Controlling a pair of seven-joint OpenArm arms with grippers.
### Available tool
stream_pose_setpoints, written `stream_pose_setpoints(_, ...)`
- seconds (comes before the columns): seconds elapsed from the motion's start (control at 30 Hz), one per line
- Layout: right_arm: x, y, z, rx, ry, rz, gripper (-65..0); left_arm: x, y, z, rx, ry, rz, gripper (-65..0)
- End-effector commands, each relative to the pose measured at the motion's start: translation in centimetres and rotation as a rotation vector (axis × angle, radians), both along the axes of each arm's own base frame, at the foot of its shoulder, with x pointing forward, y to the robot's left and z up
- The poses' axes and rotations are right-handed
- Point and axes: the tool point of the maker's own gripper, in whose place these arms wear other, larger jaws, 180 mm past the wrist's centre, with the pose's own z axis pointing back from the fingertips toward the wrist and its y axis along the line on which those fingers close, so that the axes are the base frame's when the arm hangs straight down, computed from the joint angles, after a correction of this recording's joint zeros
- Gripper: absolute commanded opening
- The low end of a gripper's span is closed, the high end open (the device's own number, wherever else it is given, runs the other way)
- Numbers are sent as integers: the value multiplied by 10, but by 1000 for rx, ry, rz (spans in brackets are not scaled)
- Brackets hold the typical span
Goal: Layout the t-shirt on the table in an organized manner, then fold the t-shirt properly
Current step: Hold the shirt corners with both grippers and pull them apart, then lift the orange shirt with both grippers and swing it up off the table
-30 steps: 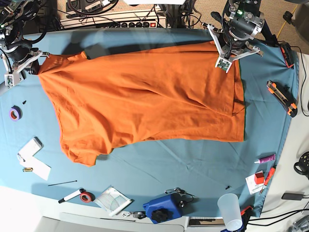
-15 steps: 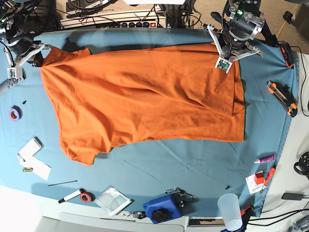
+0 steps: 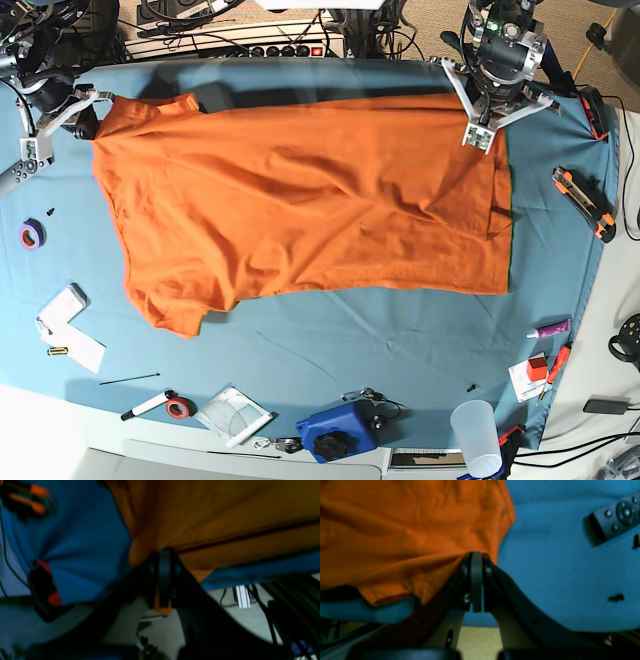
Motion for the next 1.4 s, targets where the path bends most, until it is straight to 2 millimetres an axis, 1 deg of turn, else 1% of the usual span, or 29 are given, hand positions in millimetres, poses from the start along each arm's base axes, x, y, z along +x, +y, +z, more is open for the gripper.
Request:
stream_pose_setpoints(0.0, 7, -2, 12, -18, -45, 12, -650, -2, 6, 4, 23, -1, 14, -650)
stream_pose_setpoints(0.1, 6, -1, 12, -12, -42, 15, -650, -10, 6, 1, 23, 22, 14, -650)
stream_pose_setpoints(0.23, 5, -1, 11, -13, -31, 15, -650, -27, 1, -5, -1, 48, 1, -650)
stream_pose_setpoints(0.3, 4, -1, 10, -12, -30, 15, -650, -29, -2, -5, -12, 29, -11, -650)
stream_pose_setpoints(0.37, 8, -1, 13, -13, -53, 15, -650, -26, -3, -3, -12, 10, -17, -650)
stream_pose_setpoints(0.43, 17, -1, 20, -13, -95, 14, -650, -13, -2, 3, 0, -41, -26, -650)
stream_pose_setpoints(0.47, 24, -1, 25, -13, -121, 15, -650, -4, -1, 8, 6, -78, -31, -650)
stream_pose_setpoints(0.63, 60, -1, 53, -14, -251, 14, -650, 44, -1, 47, 24, -259, -43, -650)
stream_pose_setpoints(0.83, 85, -2, 80, -19, -358, 13, -650, 74, -10, 74, -1, -421, -78, -650)
stream_pose_setpoints(0.97, 96, -10, 92, -61, -389, -6, -650, 98, -16, 96, -30, -538, -108, -650)
stream_pose_setpoints(1.07, 101, -13, 93, -90, -392, -21, -650, 115, -20, 103, -68, -579, -136, -650)
stream_pose_setpoints(1.17, 108, -13, 92, -132, -397, -27, -650, 136, -21, 111, -82, -637, -170, -650)
stream_pose_setpoints(1.3, 126, -6, 92, -187, -382, -15, -650, 171, -19, 111, -98, -649, -188, -650)
stream_pose_setpoints(1.37, 137, -2, 97, -222, -397, -3, -650, 189, -14, 111, -101, -652, -173, -650)
